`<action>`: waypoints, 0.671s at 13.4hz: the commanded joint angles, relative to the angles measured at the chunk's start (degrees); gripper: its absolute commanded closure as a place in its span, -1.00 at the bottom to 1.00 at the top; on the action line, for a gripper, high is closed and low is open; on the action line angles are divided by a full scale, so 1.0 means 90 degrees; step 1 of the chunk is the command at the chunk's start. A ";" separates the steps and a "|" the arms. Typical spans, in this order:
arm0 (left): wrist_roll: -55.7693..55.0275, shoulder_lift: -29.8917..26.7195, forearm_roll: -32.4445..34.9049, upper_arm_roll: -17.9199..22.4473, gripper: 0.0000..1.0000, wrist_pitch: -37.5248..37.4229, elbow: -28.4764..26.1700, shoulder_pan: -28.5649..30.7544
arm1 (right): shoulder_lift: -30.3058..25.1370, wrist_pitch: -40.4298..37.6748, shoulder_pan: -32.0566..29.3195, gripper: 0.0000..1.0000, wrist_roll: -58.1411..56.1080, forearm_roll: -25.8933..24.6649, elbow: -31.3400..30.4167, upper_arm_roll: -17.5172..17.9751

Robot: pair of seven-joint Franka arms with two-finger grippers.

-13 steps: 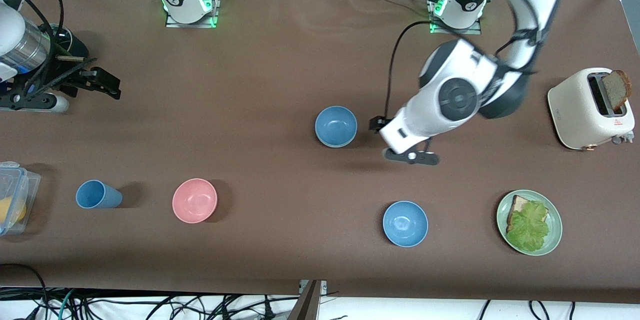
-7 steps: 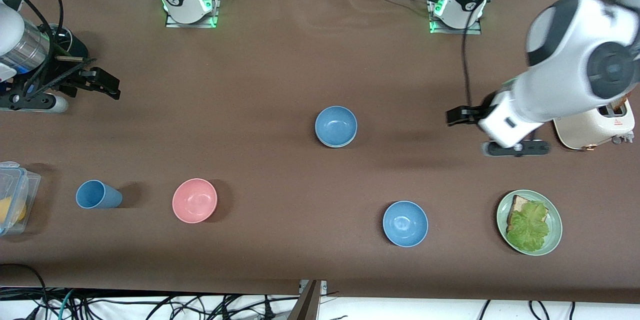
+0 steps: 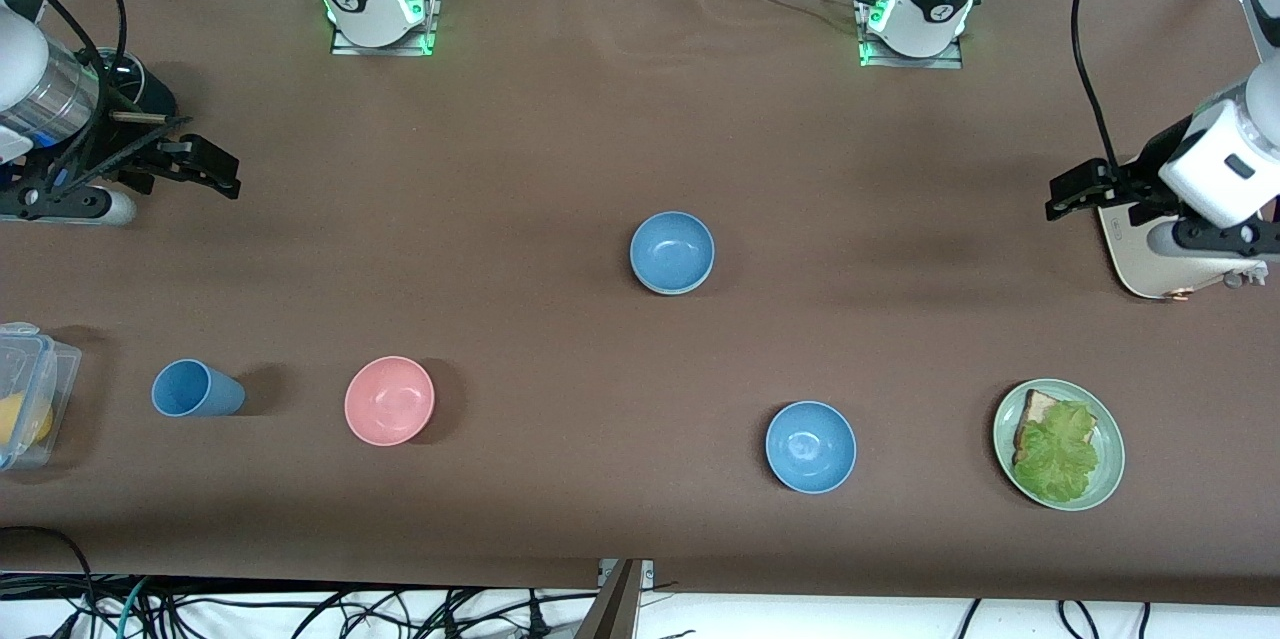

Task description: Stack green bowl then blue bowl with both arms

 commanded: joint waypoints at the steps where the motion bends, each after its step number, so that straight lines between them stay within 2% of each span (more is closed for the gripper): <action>1: 0.0117 -0.0714 0.0160 0.0078 -1.00 0.0396 -0.0973 -0.0153 | 0.0027 -0.0112 -0.0028 -1.00 -0.0030 -0.0011 0.0103 0.0006; 3: 0.0049 -0.0744 0.0365 0.0069 -1.00 0.0025 -0.0876 -0.0348 | 0.0036 -0.0112 -0.0028 -1.00 -0.0030 -0.0011 0.0103 0.0016; 9: 0.0039 -0.0695 0.0307 0.0088 -1.00 0.0024 -0.0866 -0.0339 | 0.0036 -0.0112 -0.0028 -1.00 -0.0030 -0.0011 0.0093 0.0006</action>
